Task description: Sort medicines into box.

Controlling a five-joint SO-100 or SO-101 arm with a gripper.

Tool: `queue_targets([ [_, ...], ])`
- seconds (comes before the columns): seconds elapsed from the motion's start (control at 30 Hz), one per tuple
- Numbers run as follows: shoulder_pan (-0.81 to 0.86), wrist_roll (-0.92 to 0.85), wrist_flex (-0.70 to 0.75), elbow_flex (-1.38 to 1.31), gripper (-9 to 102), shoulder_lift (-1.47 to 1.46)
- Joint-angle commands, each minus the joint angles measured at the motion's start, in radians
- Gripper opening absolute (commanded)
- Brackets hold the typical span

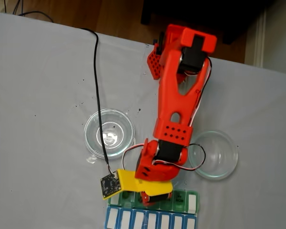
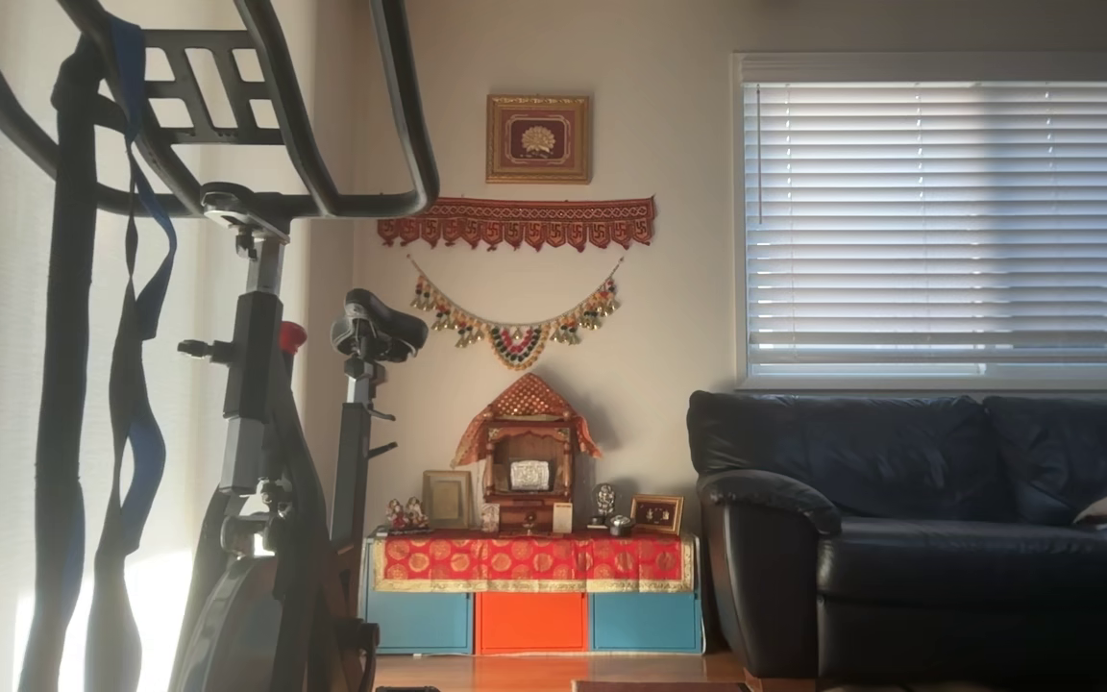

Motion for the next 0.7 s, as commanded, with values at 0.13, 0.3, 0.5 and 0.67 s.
queue_targets([
  [0.13, -0.014, -0.021, -0.018, 0.005, 1, 0.052],
  [0.3, -0.017, -0.037, -0.018, 0.008, 1, 0.031],
  [0.5, -0.014, -0.043, -0.009, -0.012, 1, -0.014],
  [0.67, -0.009, -0.034, 0.034, -0.051, 1, -0.061],
])
